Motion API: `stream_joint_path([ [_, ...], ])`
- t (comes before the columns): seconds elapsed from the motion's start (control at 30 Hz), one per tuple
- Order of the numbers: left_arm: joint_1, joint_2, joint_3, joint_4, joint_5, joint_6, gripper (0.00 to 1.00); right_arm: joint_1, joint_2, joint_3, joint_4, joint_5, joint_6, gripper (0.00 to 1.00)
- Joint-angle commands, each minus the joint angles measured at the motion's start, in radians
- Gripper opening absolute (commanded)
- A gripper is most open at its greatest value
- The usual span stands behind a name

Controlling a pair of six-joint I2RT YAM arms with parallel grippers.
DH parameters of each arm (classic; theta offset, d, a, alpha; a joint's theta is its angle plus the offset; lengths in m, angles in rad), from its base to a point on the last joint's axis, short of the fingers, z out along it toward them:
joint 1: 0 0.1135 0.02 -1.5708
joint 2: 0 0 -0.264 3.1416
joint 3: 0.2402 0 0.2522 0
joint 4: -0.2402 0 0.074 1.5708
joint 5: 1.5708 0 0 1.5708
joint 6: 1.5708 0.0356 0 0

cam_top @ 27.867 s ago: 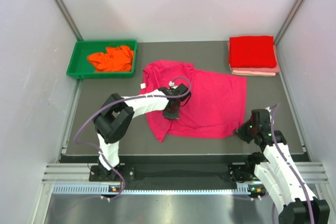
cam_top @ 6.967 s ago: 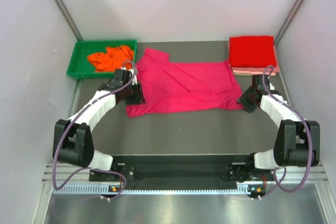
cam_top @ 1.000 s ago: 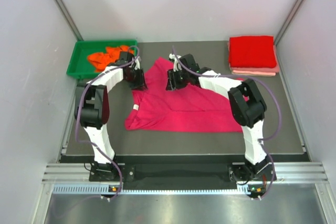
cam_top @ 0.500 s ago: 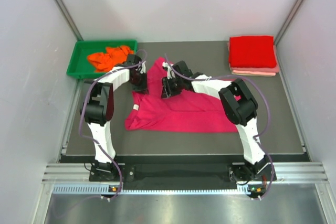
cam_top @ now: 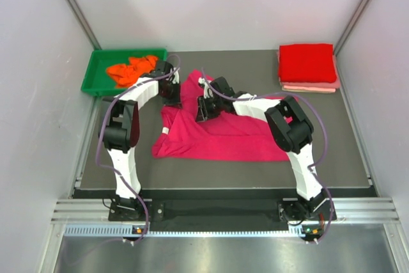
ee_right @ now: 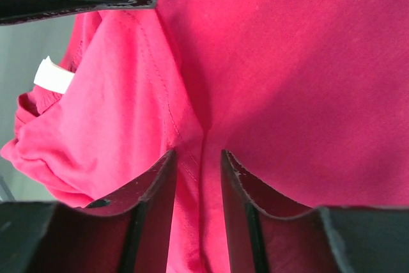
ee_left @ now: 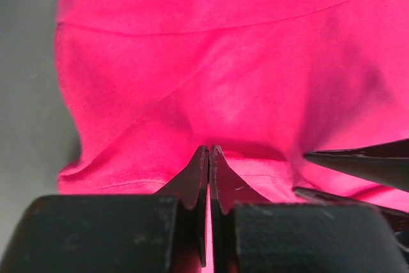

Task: Fold and stack the t-shirts
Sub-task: Fold the tshirt

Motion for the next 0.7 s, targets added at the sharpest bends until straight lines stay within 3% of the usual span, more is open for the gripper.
stream_joint_path([
  [0.0, -0.005, 0.023, 0.036, 0.012, 0.029, 0.023, 0.0, 0.024, 0.004, -0.004, 0.063, -0.024, 0.019, 0.35],
  [0.1, -0.006, 0.018, 0.03, 0.033, 0.038, 0.038, 0.0, 0.024, 0.008, -0.006, 0.065, -0.012, 0.025, 0.33],
  [0.23, -0.005, 0.011, 0.029, 0.067, 0.058, 0.064, 0.0, 0.025, -0.002, -0.01, 0.066, 0.038, 0.034, 0.0],
  [0.67, -0.023, 0.015, 0.045, 0.186, 0.135, 0.121, 0.0, 0.027, -0.189, -0.244, 0.253, 0.209, 0.138, 0.0],
])
